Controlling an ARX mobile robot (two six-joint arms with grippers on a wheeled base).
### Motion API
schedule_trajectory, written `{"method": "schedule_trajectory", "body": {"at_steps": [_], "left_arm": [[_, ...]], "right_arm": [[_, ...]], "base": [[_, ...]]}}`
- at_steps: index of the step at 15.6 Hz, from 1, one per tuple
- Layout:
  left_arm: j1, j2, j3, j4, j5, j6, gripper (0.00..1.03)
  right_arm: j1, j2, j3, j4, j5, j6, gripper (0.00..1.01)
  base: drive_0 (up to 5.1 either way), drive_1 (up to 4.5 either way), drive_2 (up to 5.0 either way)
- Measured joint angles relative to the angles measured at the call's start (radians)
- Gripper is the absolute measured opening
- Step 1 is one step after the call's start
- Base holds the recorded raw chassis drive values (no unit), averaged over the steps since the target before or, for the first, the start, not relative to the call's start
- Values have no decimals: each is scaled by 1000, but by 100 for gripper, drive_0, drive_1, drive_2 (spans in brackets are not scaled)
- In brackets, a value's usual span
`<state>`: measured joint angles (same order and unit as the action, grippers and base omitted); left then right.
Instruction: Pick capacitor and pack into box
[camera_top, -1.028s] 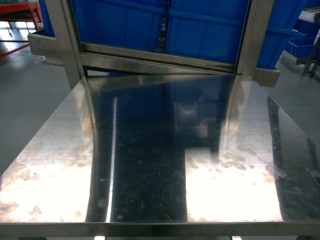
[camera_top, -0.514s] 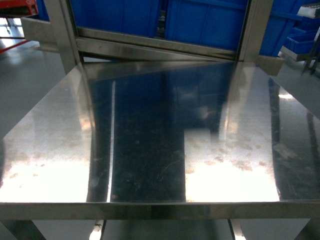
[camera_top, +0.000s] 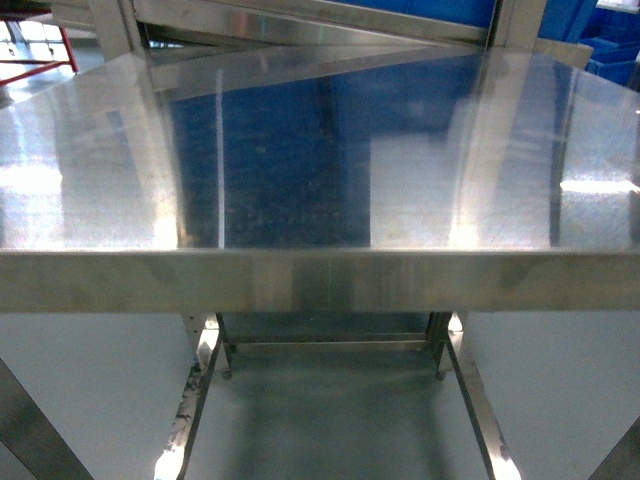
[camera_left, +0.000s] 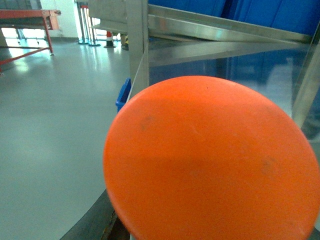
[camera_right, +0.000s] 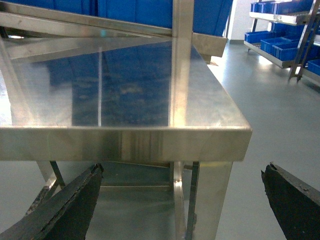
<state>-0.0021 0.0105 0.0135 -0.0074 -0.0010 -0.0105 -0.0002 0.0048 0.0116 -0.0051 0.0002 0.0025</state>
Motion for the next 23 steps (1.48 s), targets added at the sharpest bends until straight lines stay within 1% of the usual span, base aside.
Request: {"method": "schedule_trajectory", "body": {"at_steps": [23], "left_arm": [[0,0,0,0,1,0,44]], "right_arm": [[0,0,0,0,0,0,98]], "base": [[0,0,0]]}}
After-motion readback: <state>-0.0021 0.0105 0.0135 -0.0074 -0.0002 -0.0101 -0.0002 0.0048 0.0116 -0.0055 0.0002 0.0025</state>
